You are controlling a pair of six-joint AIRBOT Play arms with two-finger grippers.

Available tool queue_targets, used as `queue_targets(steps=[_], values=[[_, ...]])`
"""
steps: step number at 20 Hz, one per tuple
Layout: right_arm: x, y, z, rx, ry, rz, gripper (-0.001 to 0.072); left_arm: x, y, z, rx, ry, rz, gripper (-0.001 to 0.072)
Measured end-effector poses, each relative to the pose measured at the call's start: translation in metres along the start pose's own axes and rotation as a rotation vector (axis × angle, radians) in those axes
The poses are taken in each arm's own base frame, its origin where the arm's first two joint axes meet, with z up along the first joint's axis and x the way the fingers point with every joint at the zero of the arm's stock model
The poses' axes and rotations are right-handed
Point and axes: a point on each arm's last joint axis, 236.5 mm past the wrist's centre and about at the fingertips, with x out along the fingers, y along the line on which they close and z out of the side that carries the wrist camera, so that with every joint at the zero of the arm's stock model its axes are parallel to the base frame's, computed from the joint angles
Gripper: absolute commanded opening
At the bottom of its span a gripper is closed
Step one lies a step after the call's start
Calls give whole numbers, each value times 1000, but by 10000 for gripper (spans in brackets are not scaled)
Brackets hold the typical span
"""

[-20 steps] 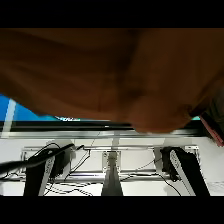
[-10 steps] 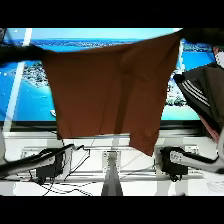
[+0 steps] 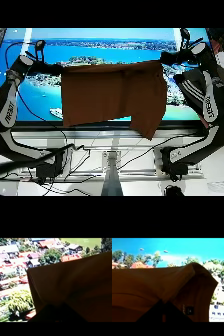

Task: Fold the clothes and pants, and hang the long-sleeved shirts on hangers.

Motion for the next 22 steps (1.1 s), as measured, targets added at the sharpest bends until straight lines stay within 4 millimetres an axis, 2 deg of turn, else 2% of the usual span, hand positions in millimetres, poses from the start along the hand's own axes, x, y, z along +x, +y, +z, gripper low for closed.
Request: queue_targets(steps=[1, 2, 3, 4, 5, 7, 9, 10, 11, 13, 15, 17, 19, 22], values=[[2, -6, -11, -18, 45, -20, 18, 2, -5, -10, -2, 40, -24, 27], [2, -10, -21, -35, 88, -36, 29, 3, -10, -19, -2, 79, -48, 80], [2, -15, -34, -51, 143, -52, 228, 2, -16, -29, -3, 119, -73, 386], [1, -20, -44, -66, 187, -69, 529, 2, -21, -36, -13, 148, -95, 706], [-1, -25, -53, -79, 226, -86, 602, 1, -27, -41, -41, 173, -118, 694], [-5, -32, -64, -86, 280, -115, 593, -2, -42, -47, -98, 204, -175, 692], [-13, -40, -73, -97, 326, -149, 527, -11, -51, -50, -134, 229, -213, 673], [-19, -45, -78, -99, 351, -167, 527, -17, -52, -49, -153, 228, -217, 610], [-26, -51, -86, -93, 386, -182, 527, -26, -51, -48, -164, 227, -217, 581], [-44, -64, -100, -54, 442, -203, 527, -49, -45, -47, -190, 219, -197, 581], [-65, -74, -123, 5, 500, -208, 527, -72, -38, -57, -225, 206, -172, 581], [-84, -78, -150, 55, 530, -205, 527, -93, -35, -82, -270, 204, -151, 581], [-102, -79, -177, 84, 537, -201, 527, -105, -37, -123, -332, 227, -139, 581], [-114, -77, -213, 108, 514, -210, 527, -103, -46, -195, -415, 284, -132, 581]])
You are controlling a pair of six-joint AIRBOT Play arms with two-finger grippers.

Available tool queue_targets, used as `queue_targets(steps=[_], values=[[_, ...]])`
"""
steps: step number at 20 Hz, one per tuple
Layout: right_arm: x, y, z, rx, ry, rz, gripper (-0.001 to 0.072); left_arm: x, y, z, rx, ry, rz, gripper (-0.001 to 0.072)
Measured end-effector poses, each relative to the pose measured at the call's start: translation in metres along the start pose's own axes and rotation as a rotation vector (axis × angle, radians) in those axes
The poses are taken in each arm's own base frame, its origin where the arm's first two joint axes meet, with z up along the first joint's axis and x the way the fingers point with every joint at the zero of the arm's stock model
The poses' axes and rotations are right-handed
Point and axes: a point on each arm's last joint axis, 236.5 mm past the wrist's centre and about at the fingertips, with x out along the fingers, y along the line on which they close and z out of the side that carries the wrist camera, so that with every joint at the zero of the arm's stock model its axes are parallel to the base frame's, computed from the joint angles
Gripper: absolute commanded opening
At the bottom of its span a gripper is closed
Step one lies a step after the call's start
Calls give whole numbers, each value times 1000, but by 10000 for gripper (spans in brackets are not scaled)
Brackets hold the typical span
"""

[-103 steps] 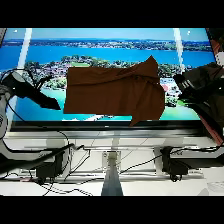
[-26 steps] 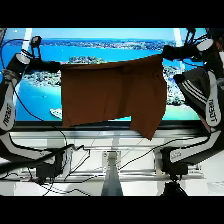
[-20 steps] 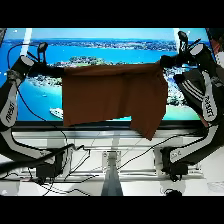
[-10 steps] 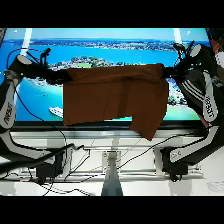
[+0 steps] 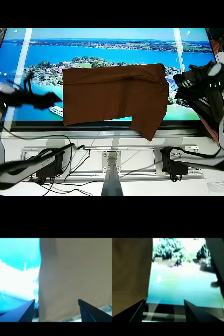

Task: Fold the clothes and pants, and hang the long-sleeved shirts on hangers.

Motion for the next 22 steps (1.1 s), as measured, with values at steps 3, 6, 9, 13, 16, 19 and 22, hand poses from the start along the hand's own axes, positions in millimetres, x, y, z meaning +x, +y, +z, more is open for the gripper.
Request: queue_targets(steps=[3, 6, 9, 13, 16, 19, 22], values=[[16, 3, -29, 19, 3, 8, 527, 28, 15, -52, -58, 60, 2, 581], [29, 4, -45, 28, 15, 10, 525, 43, 14, -74, -98, 71, -25, 317], [38, 7, -58, 34, 40, 19, 525, 50, 18, -83, -101, 77, -17, 28], [56, 27, -79, 67, 90, 100, 525, 52, 17, -86, -91, 75, -26, 26], [71, 55, -94, 113, 116, 215, 442, 53, 15, -84, -77, 65, -36, 27], [85, 83, -112, 179, 151, 329, 239, 54, 14, -83, -73, 58, -39, 27], [95, 99, -124, 226, 171, 390, 17, 53, 13, -82, -69, 56, -44, 26]])
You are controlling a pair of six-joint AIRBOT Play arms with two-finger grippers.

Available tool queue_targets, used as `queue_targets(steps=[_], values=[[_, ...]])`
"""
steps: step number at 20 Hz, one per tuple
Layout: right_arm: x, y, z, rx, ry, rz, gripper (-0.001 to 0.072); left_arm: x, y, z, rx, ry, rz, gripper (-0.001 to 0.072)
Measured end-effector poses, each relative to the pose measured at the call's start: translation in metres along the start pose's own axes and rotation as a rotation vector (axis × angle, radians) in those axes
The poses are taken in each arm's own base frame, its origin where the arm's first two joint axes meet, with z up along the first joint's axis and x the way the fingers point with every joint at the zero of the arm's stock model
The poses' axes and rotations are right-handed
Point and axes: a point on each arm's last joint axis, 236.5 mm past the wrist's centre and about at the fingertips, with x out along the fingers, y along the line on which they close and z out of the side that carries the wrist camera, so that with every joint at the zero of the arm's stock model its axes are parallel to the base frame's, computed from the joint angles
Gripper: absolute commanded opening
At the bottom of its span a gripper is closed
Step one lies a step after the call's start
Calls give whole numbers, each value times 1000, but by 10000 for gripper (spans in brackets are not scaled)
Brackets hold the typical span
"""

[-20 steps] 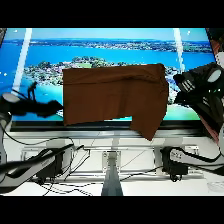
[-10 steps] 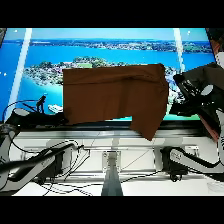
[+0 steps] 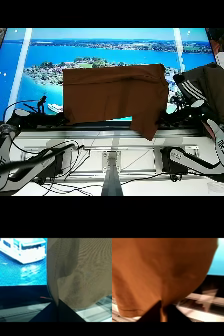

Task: Fold the clothes and pants, and hang the long-sleeved shirts on hangers.

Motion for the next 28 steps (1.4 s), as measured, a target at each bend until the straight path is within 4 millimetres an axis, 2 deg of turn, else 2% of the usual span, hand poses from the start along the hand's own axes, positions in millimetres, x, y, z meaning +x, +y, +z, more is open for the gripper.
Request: queue_targets(steps=[3, 6, 7, 10, 14, 17, 20, 24, 25, 26, 27, 28], values=[[-3, 17, 10, -41, -53, 65, 18, -9, -10, 4, 29, 18, -24, 24], [-30, 68, 31, -119, -154, 232, 18, -31, -36, 26, 67, -8, -90, 21], [-45, 88, 43, -138, -210, 298, 17, -41, -49, 38, 79, -38, -122, 20], [-81, 128, 81, -185, -374, 378, 17, -70, -76, 86, 102, -188, -178, 18], [-114, 170, 145, -184, -601, 355, 17, -97, -84, 156, 47, -432, -195, 19], [-137, 182, 203, -125, -757, 299, 17, -90, -80, 198, -16, -527, -188, 20], [-152, 182, 252, -48, -856, 276, 17, -77, -82, 241, -47, -591, -169, 20], [-158, 173, 301, 27, -940, 258, 19, -63, -90, 301, -41, -654, -151, 25], [-155, 168, 312, 44, -951, 250, 116, -56, -94, 314, -34, -658, -152, 25], [-151, 162, 321, 61, -961, 242, 425, -50, -97, 325, -28, -662, -152, 76], [-147, 156, 328, 75, -967, 232, 720, -44, -99, 333, -22, -664, -150, 385], [-142, 152, 332, 82, -965, 222, 701, -38, -102, 340, -15, -663, -150, 720]])
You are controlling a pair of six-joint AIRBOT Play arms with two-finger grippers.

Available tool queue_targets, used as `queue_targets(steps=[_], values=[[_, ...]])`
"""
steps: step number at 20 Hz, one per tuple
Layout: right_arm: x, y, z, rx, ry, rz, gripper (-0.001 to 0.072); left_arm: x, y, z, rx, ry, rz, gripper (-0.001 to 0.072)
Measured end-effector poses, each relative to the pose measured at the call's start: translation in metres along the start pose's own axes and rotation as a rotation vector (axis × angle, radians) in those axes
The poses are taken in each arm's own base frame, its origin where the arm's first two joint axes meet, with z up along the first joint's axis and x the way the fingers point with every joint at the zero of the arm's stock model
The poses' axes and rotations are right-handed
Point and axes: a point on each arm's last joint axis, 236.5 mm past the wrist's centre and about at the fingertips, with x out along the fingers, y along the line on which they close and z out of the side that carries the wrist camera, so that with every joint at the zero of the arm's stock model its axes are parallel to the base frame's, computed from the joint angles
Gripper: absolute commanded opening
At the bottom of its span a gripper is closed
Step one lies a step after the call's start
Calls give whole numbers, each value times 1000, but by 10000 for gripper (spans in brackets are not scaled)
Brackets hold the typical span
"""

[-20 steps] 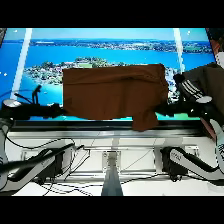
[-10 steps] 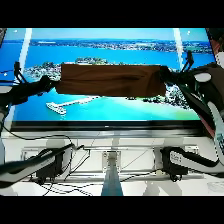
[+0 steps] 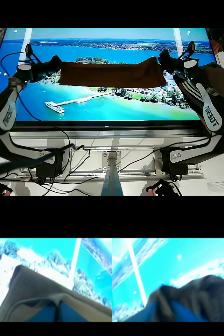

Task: Fold the clothes and pants, and hang the long-sleeved shirts on hangers.

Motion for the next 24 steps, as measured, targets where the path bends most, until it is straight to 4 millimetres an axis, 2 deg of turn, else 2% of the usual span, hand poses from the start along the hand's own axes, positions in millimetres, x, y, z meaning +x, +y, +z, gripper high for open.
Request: queue_targets(steps=[4, 7, 10, 13, 17, 18, 19, 20, 21, 22, 23, 24], values=[[10, -13, -10, -46, 39, -35, 700, 11, 3, 1, 46, 24, 2, 709], [12, -21, -20, -94, 81, -57, 701, 0, 21, -2, 96, 89, 17, 699], [12, -25, -29, -126, 124, -68, 700, -18, 51, -5, 100, 156, 51, 698], [10, -21, -42, -190, 179, -59, 700, -27, 70, -22, 100, 245, 82, 698], [8, 3, -54, -284, 241, -11, 699, -14, 71, -48, 112, 324, 86, 697], [7, 13, -57, -309, 256, 6, 698, -8, 69, -55, 113, 336, 84, 631], [6, 21, -61, -337, 272, 20, 695, -2, 67, -60, 117, 344, 84, 452], [5, 31, -64, -367, 281, 36, 659, 3, 65, -66, 118, 355, 83, 196], [5, 41, -69, -399, 290, 51, 571, 7, 61, -71, 113, 364, 74, 33], [6, 51, -73, -423, 288, 64, 431, 10, 54, -76, 116, 373, 52, 24], [7, 62, -76, -444, 281, 78, 252, 12, 45, -76, 134, 373, 30, 24], [9, 73, -82, -467, 273, 92, 191, 13, 36, -75, 147, 373, 4, 23]])
